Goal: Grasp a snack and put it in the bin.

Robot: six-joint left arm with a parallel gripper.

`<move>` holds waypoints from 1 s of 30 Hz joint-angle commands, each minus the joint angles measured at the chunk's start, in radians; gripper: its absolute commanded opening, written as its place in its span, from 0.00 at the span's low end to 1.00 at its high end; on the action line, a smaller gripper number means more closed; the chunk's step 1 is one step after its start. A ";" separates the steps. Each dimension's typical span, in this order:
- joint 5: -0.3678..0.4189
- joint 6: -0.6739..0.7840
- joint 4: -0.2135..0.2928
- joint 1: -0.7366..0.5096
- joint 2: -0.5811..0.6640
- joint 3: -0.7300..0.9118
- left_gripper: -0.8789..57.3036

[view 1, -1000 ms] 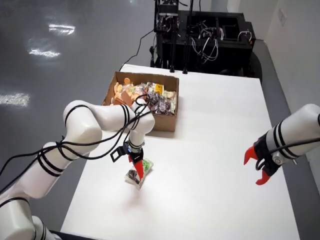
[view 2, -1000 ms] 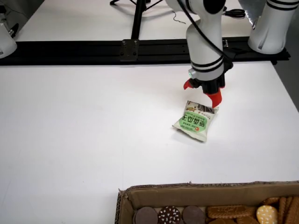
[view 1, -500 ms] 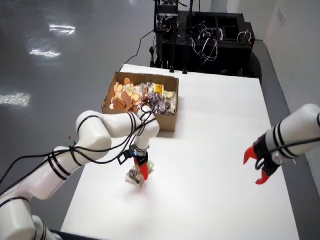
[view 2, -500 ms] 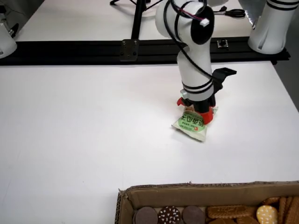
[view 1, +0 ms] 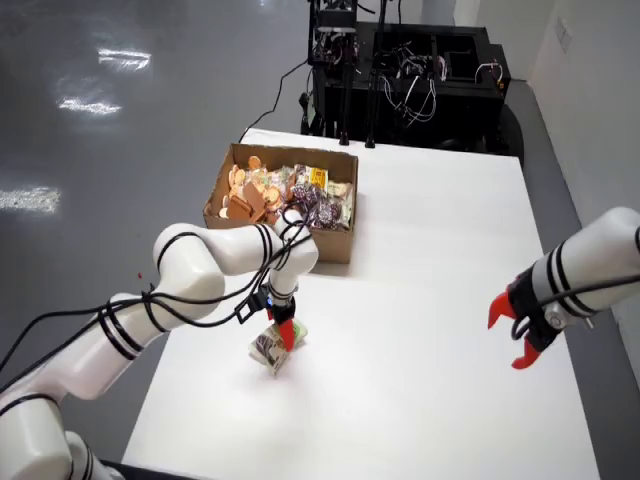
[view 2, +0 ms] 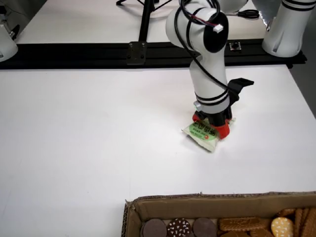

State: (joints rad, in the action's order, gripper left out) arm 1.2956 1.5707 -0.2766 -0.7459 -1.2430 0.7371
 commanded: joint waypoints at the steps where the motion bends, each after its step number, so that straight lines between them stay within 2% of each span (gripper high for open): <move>1: -0.001 0.000 -0.010 -0.004 0.000 0.000 0.84; 13: -0.004 0.000 -0.012 -0.019 -0.022 -0.012 0.71; 23: -0.004 0.000 -0.001 -0.029 -0.034 -0.030 0.49; 30: -0.004 0.000 0.020 -0.045 -0.052 -0.062 0.39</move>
State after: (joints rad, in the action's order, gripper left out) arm 1.2925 1.5707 -0.2663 -0.7859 -1.2893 0.6836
